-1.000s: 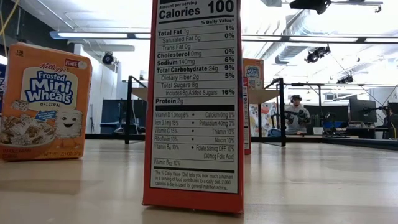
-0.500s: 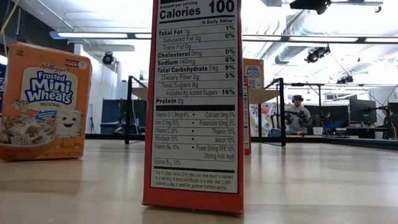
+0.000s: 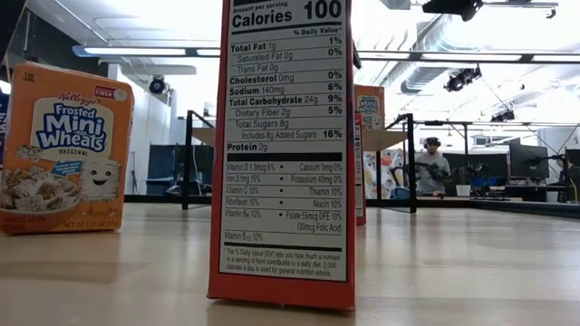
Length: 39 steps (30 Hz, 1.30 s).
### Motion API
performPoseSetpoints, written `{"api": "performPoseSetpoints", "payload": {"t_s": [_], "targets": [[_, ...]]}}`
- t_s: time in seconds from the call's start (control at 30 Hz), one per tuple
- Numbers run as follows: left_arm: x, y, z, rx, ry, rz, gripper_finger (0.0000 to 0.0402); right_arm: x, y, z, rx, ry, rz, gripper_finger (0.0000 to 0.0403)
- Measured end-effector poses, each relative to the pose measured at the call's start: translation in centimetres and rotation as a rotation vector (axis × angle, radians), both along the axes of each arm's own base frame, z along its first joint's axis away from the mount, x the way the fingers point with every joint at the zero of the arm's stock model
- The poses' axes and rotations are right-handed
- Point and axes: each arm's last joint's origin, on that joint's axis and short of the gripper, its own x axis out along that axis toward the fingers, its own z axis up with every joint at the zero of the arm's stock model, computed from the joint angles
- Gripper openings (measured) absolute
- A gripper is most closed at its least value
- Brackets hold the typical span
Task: Stack cereal on shelf
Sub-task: Put the top red cereal box on the shelf aligned with the other red cereal box
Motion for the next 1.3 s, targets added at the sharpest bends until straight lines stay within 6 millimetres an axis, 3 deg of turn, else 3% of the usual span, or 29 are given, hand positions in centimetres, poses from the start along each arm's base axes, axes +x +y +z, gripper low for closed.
{"api": "performPoseSetpoints", "payload": {"t_s": [0.33, 0.7, 1.07, 1.3], "targets": [[0.0, -0.6, -1.2, -0.053, 0.049, 0.044, 0.0239, 0.0, 0.0, 0.0, 0.0, 0.0, 0.0, 0.0259], [0.4, -1.5, -3.1, -0.076, 0.096, 0.056, 0.0289, 0.0, 0.0, 0.0, 0.0, 0.0, 0.0, 0.0259], [1.1, -1.6, -3.9, -0.084, 0.084, 0.039, 0.0291, 0.0, 0.0, 0.0, 0.0, 0.0, 0.0, 0.0259], [1.8, -1.6, -6.0, -0.094, 0.121, 0.043, 0.029, 0.0, 0.0, 0.0, 0.0, 0.0, 0.0, 0.0259]]}}
